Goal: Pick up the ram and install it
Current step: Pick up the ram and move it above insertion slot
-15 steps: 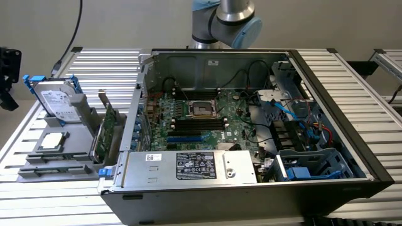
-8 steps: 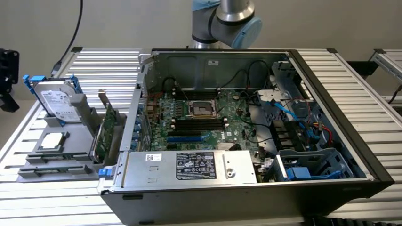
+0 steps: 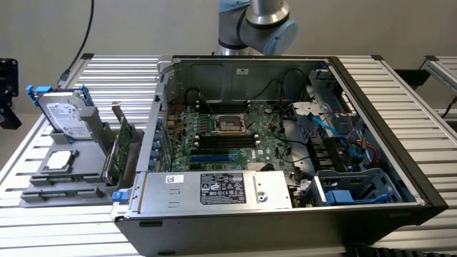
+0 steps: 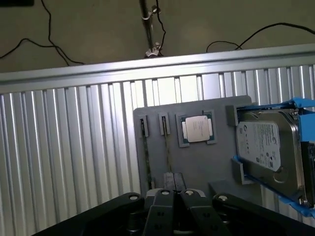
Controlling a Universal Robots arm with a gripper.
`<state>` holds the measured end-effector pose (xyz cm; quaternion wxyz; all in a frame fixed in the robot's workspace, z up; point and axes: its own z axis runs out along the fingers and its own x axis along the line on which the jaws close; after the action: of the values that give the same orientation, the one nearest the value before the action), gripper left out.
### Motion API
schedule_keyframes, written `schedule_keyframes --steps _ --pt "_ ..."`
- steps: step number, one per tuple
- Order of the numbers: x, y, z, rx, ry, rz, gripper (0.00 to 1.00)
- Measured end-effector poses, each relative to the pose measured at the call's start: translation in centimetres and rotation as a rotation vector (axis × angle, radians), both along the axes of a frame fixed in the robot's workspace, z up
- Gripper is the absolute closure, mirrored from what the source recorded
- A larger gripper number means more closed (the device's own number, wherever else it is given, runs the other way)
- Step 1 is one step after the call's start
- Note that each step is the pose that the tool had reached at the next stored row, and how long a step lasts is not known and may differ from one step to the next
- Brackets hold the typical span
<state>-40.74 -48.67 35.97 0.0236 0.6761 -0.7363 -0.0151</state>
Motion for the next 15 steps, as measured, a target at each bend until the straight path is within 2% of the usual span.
schedule_keyframes --steps 4,7,11,14,15 --pt "-0.06 -0.17 -0.04 0.0000 -0.0001 0.038 0.89" --pt "-0.05 -0.18 -0.04 0.0001 0.0000 0.086 0.89" --pt "-0.06 -0.18 -0.04 0.0000 0.0000 0.094 0.89" --pt "-0.06 -0.18 -0.04 0.0000 0.0000 0.094 0.84" --pt "-0.06 -0.18 -0.05 0.0000 -0.0001 0.094 0.77"
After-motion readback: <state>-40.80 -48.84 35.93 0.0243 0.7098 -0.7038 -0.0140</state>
